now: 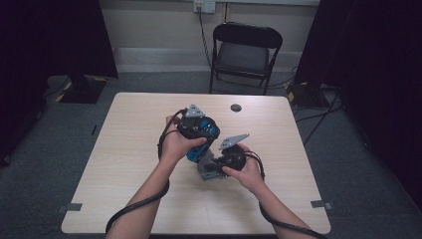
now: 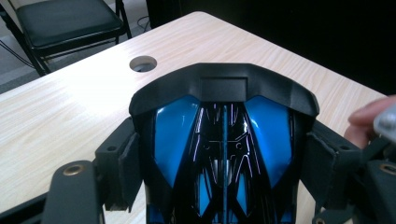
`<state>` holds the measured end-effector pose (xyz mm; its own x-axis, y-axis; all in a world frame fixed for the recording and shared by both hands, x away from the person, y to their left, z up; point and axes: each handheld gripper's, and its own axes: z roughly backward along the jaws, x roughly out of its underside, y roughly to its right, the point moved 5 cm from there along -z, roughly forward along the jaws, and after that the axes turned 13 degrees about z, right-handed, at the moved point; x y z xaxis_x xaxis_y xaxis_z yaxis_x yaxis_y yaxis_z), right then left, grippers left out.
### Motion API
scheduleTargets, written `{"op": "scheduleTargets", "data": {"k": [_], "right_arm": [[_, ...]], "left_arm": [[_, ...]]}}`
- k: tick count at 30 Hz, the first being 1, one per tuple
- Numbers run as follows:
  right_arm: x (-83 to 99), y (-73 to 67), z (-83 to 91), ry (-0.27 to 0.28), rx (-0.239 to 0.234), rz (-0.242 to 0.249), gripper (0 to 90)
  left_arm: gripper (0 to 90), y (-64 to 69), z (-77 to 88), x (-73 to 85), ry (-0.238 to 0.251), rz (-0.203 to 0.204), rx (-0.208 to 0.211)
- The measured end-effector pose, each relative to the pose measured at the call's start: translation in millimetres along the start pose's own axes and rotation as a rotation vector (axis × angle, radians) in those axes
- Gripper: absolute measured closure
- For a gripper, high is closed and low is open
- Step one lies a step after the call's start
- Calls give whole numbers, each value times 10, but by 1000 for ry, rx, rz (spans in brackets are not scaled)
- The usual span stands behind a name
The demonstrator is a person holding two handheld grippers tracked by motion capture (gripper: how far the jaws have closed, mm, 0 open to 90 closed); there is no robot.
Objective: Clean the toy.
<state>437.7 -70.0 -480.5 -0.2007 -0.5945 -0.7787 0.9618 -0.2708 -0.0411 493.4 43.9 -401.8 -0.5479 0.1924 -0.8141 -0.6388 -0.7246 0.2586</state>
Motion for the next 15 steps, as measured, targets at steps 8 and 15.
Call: {"op": "scheduleTargets", "data": {"k": [8, 15], "right_arm": [[23, -67, -97, -18, -21, 15, 741], [44, -123, -146, -35, -42, 35, 741]], "left_arm": [[254, -19, -9, -6, 7, 25, 1], [254, -32, 17, -37, 30, 43, 6]]}}
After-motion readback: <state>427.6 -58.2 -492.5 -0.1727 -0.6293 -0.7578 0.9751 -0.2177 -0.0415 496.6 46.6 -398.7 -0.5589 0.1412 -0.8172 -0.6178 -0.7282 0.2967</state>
